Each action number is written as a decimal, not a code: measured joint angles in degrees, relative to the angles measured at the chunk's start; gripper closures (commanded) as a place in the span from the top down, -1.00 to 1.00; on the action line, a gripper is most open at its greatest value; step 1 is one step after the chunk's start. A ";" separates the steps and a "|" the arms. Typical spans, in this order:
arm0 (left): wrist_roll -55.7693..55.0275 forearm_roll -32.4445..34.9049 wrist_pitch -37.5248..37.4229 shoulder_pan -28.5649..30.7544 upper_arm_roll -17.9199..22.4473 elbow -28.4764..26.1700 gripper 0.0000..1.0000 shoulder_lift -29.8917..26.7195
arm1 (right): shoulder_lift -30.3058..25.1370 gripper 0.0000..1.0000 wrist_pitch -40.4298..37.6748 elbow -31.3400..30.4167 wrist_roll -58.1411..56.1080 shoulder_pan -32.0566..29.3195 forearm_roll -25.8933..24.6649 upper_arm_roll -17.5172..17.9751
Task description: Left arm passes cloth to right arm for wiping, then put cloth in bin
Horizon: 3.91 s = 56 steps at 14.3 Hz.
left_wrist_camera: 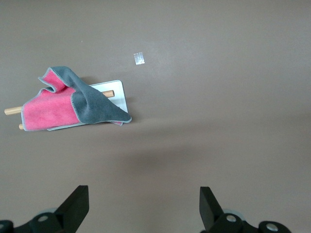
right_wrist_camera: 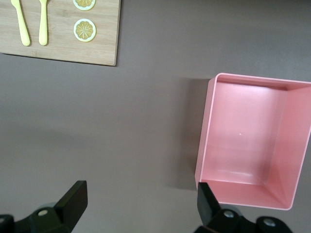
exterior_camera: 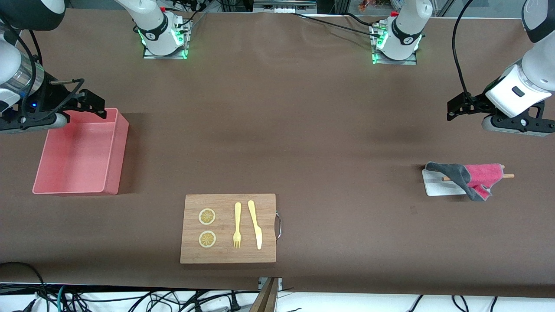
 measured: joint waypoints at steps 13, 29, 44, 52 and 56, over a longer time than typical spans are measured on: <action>-0.35 0.02 0.00 0.14 0.29 0.02 1.00 0.77 | 0.08 1.00 0.00 0.00 0.00 -0.19 0.00 0.00; -0.38 0.02 -0.57 0.00 -0.14 0.59 1.00 1.71 | 0.11 1.00 0.00 0.00 0.00 -0.19 0.00 0.00; -0.43 -5.29 -1.92 3.94 0.53 2.13 1.00 4.43 | 0.30 1.00 0.03 0.00 0.00 -0.29 0.00 -0.03; 13.42 -13.61 1.37 16.81 0.79 20.43 1.00 25.56 | 0.33 1.00 0.01 0.00 0.00 -0.36 0.00 -0.07; 22.98 -14.56 10.52 20.49 0.76 28.61 1.00 36.32 | 0.34 1.00 0.01 0.00 0.00 -0.39 0.00 -0.11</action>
